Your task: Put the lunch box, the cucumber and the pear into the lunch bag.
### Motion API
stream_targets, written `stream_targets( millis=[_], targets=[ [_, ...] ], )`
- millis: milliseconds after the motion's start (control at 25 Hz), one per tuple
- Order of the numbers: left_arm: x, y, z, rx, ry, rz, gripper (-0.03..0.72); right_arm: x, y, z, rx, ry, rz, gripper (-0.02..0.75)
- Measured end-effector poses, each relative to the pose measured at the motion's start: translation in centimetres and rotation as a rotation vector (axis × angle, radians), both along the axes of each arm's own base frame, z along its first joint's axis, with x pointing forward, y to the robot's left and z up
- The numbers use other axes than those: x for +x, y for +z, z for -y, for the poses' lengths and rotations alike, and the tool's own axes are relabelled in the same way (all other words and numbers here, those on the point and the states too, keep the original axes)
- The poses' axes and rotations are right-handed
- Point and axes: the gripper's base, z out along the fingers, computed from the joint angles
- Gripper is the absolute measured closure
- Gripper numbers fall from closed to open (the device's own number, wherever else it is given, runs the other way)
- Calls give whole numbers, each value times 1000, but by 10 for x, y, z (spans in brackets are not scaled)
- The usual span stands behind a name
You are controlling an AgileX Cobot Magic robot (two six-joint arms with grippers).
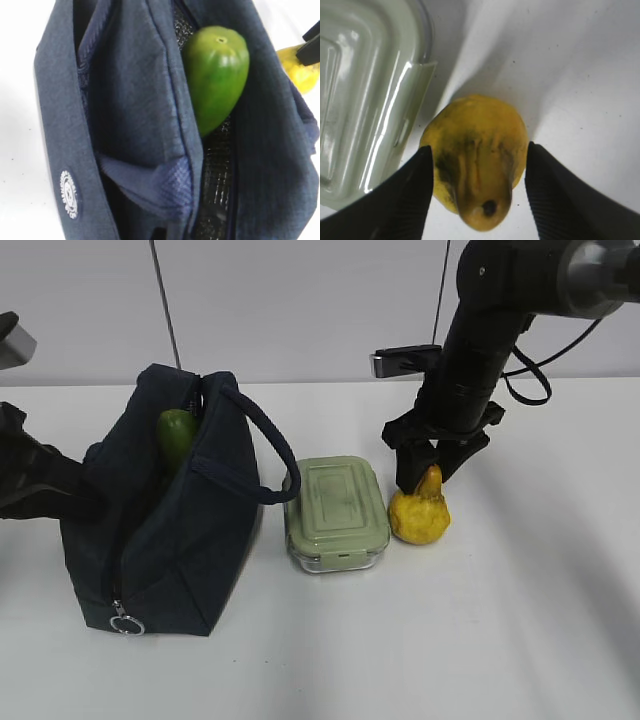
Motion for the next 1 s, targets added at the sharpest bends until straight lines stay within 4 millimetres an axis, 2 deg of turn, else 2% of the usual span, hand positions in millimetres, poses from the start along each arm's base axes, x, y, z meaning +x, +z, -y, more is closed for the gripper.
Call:
stream_targets(
  millis=[80,240,280,400,520,640,760,840,880,1000],
  targets=[
    [0,0,0,1,0,0,704,0,0,0,0,-3,-1,314],
    [0,0,0,2,-1,0,704,0,0,0,0,-4,-1,522],
    [0,0,0,2,-1,0,704,0,0,0,2,-5,-2,554],
    [0,0,0,2,-1,0,704,-2,9,0,5,-6,18,586],
    [0,0,0,1,-2,-1,704,-6,45,-2,66,1,96,589],
    [0,0,0,1,-2,-1,704,-19,110,-15,277,62,231,591],
    [0,0,0,1,-2,-1,704,-39,166,-41,583,209,350,591],
    [0,0,0,1,-2,-1,704,-52,185,-64,736,306,384,591],
    [0,0,0,1,-2,-1,704,-57,188,-74,770,350,390,591],
    [0,0,0,1,-2,-1,704,-73,183,-107,807,462,363,591]
  ],
)
